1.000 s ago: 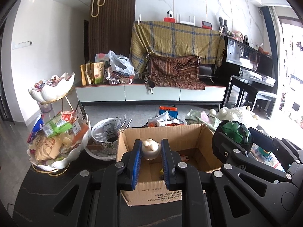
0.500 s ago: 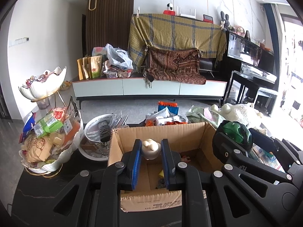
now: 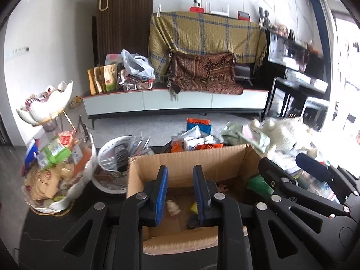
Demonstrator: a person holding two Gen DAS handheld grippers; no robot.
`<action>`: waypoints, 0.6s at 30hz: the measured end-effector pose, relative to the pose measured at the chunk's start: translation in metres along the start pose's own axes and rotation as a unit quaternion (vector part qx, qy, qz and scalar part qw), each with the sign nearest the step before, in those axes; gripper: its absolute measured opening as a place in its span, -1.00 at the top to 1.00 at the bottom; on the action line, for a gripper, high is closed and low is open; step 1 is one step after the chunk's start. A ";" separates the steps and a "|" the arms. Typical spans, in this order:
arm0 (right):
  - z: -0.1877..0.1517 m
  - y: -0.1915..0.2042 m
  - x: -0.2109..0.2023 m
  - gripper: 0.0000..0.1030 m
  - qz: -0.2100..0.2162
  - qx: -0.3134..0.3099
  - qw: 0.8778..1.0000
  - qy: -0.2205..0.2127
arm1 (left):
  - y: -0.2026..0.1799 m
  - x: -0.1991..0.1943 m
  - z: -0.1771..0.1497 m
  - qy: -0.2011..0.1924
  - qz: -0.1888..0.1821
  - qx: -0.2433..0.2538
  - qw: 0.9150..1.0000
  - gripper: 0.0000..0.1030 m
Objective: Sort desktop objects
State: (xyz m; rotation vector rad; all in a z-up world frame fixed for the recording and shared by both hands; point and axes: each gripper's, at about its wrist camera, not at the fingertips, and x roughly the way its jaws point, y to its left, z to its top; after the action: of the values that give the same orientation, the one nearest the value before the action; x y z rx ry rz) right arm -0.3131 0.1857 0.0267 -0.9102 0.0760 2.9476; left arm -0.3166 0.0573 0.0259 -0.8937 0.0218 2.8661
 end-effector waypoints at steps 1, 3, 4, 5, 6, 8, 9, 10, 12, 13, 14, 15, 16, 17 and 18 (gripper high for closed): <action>0.002 -0.001 -0.001 -0.16 0.000 0.001 1.000 -0.006 | 0.003 0.000 0.002 0.001 0.001 -0.008 1.000 0.36; 0.006 -0.002 -0.002 -0.16 0.006 0.002 1.000 -0.004 | 0.011 0.000 0.004 0.001 0.005 -0.028 1.000 0.11; 0.007 -0.003 -0.004 -0.19 0.007 0.003 1.000 -0.007 | 0.014 -0.001 0.004 -0.002 0.008 -0.036 0.999 -0.05; 0.008 -0.004 -0.006 -0.23 0.008 0.005 1.000 -0.010 | 0.017 -0.003 0.005 -0.005 0.012 -0.043 0.999 -0.13; 0.010 -0.005 -0.008 -0.24 0.009 0.006 1.000 -0.013 | 0.019 -0.004 0.005 -0.007 0.015 -0.047 0.999 -0.25; 0.010 -0.004 -0.014 -0.25 0.007 0.004 1.000 -0.025 | 0.021 -0.006 0.004 -0.006 0.019 -0.049 0.999 -0.33; 0.011 -0.004 -0.016 -0.25 0.005 0.002 1.000 -0.027 | 0.022 -0.008 0.004 -0.006 0.021 -0.050 0.998 -0.35; 0.010 -0.003 -0.018 -0.26 0.002 0.002 1.000 -0.031 | 0.022 -0.010 0.003 -0.007 0.024 -0.049 0.998 -0.38; 0.009 -0.002 -0.023 -0.26 -0.004 0.000 0.999 -0.038 | 0.022 -0.014 0.002 -0.012 0.031 -0.046 0.998 -0.43; 0.009 -0.002 -0.025 -0.27 -0.006 0.000 0.999 -0.041 | 0.021 -0.017 0.001 -0.015 0.035 -0.044 0.998 -0.47; 0.007 -0.001 -0.029 -0.27 -0.010 -0.001 0.999 -0.049 | 0.021 -0.019 0.001 -0.019 0.040 -0.041 0.998 -0.50; 0.006 0.000 -0.033 -0.27 -0.013 -0.002 0.998 -0.054 | 0.021 -0.022 0.000 -0.021 0.045 -0.040 0.998 -0.58; 0.006 0.000 -0.034 -0.27 -0.014 -0.002 0.998 -0.056 | 0.022 -0.026 -0.001 -0.025 0.050 -0.038 0.998 -0.65; 0.005 -0.001 -0.037 -0.28 -0.014 -0.002 0.998 -0.059 | 0.023 -0.029 -0.001 -0.031 0.054 -0.037 0.997 -0.69; 0.004 -0.001 -0.041 -0.28 -0.012 0.001 0.998 -0.063 | 0.023 -0.033 -0.002 -0.035 0.056 -0.037 0.997 -0.74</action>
State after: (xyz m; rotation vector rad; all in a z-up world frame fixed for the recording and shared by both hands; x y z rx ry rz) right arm -0.2811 0.1857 0.0532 -0.7183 0.0621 2.9742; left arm -0.2915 0.0303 0.0422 -0.8303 -0.0423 3.0173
